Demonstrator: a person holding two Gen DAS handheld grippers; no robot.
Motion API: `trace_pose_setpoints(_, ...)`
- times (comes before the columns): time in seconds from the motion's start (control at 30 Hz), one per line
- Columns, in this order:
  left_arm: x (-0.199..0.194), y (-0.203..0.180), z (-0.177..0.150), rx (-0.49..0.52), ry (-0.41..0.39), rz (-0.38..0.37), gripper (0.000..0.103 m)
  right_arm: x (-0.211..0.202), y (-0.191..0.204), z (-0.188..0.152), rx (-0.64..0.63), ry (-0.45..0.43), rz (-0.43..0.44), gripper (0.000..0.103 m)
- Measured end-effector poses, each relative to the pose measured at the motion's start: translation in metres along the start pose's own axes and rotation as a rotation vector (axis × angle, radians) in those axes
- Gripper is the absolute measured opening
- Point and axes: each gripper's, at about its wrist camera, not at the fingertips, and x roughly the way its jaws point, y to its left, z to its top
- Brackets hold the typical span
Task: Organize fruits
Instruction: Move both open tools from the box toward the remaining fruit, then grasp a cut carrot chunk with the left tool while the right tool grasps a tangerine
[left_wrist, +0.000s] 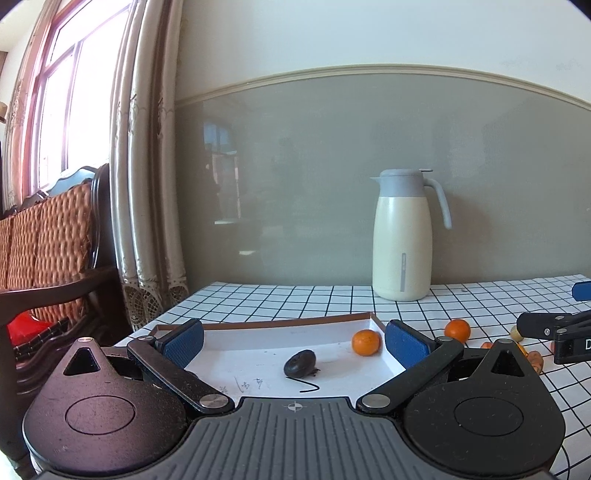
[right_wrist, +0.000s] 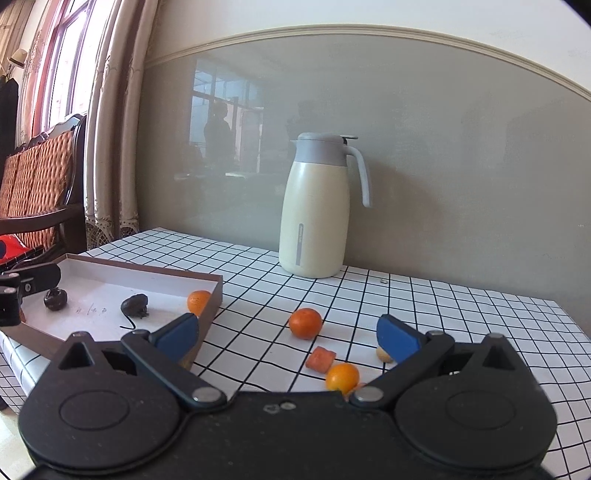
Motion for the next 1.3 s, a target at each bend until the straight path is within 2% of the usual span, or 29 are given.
trace_pose_setpoints(0.37, 0.006, -0.022, 0.0, 0.01, 0.007, -0.042, 0.103, -0.007, -0.02, -0.007, 0.0, 0.012, -0.047, 0.097)
trace_pose_setpoints(0.87, 0.012, -0.071, -0.003, 0.063, 0.013, -0.137, 0.103, -0.024, -0.069, -0.027, 0.006, 0.052, -0.148, 0.097)
trace_pose_setpoints(1.3, 0.022, -0.137, -0.013, 0.133, 0.063, -0.274, 0.103, -0.026, -0.103, -0.041, 0.063, 0.084, -0.181, 0.097)
